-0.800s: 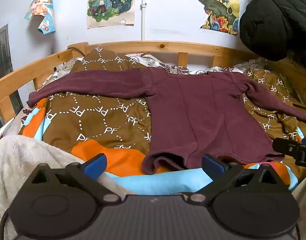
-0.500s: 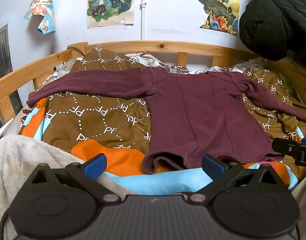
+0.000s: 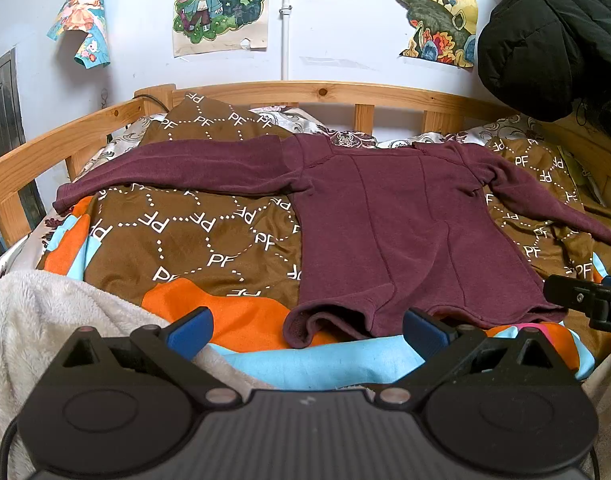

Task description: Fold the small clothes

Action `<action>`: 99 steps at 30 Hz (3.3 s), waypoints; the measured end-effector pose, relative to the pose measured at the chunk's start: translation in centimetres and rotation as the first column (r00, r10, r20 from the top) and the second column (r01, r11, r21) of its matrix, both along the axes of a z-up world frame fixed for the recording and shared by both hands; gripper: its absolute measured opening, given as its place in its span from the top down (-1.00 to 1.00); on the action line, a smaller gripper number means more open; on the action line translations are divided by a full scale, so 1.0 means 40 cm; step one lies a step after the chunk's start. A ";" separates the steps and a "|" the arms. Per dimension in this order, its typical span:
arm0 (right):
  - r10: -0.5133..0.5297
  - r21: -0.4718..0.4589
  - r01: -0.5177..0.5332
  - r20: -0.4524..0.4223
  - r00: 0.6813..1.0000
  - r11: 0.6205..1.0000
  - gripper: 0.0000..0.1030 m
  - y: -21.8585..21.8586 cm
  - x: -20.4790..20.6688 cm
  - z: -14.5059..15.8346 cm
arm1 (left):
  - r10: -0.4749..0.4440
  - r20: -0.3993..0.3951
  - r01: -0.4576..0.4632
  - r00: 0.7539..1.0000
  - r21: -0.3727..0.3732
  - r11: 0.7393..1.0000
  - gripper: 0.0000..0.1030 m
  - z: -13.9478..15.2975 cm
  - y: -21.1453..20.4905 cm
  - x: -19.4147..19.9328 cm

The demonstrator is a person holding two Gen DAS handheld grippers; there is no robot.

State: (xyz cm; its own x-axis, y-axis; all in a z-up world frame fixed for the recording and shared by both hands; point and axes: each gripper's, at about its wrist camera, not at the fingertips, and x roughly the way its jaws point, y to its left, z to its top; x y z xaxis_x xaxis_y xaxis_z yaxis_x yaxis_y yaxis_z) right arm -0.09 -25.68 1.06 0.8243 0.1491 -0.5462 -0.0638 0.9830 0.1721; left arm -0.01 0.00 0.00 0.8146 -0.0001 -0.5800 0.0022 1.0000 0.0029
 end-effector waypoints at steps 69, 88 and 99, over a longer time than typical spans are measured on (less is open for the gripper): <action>-0.023 0.013 0.024 -0.038 0.999 1.000 -0.99 -0.007 0.007 -0.009 | 0.008 -0.049 -0.006 0.999 0.031 0.999 -0.99 -0.016 -0.065 0.057; -0.160 -0.064 0.151 -0.191 0.968 0.986 -0.99 -0.071 0.147 -0.016 | -0.114 -0.085 0.133 0.990 0.275 0.952 -0.99 0.053 -0.167 0.330; -0.394 0.163 0.429 -0.210 0.895 0.888 -0.99 -0.292 0.246 -0.046 | -0.147 -0.023 0.149 0.989 0.174 0.973 -0.99 -0.003 -0.202 0.544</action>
